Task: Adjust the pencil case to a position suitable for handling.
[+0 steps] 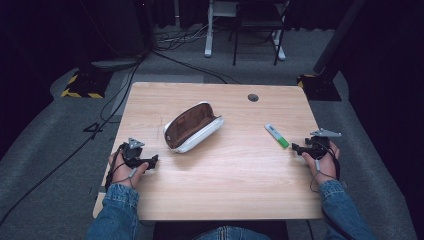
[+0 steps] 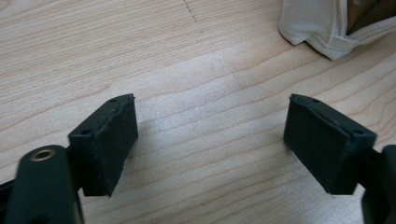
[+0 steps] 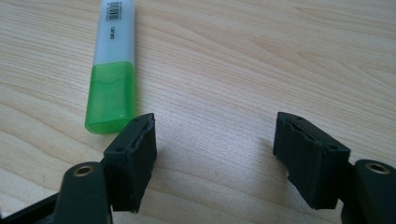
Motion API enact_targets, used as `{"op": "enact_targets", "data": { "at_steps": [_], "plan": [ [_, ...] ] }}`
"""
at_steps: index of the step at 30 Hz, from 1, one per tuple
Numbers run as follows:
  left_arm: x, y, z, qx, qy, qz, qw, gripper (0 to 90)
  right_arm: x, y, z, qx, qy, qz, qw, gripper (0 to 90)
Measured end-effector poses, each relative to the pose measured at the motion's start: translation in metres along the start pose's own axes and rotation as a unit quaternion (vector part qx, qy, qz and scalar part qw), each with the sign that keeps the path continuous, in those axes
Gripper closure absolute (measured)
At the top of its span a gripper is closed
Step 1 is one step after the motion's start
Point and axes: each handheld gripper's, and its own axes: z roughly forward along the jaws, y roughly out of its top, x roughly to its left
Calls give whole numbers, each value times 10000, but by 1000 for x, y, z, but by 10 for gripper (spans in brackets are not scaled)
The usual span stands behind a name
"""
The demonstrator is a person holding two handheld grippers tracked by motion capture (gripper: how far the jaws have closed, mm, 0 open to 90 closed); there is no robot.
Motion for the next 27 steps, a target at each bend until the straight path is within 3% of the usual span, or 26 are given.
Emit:
{"op": "enact_targets", "data": {
  "at_steps": [18, 27],
  "plan": [
    [-5, 27, -25, -335, -107, 41, 9994, 220, 0, -1, -1, 1, 23, -13, 10000, 308],
    [-13, 39, -30, -560, -275, 96, 9980, 223, 0, -1, -1, 5, 24, -16, 10000, 308]
  ]
}}
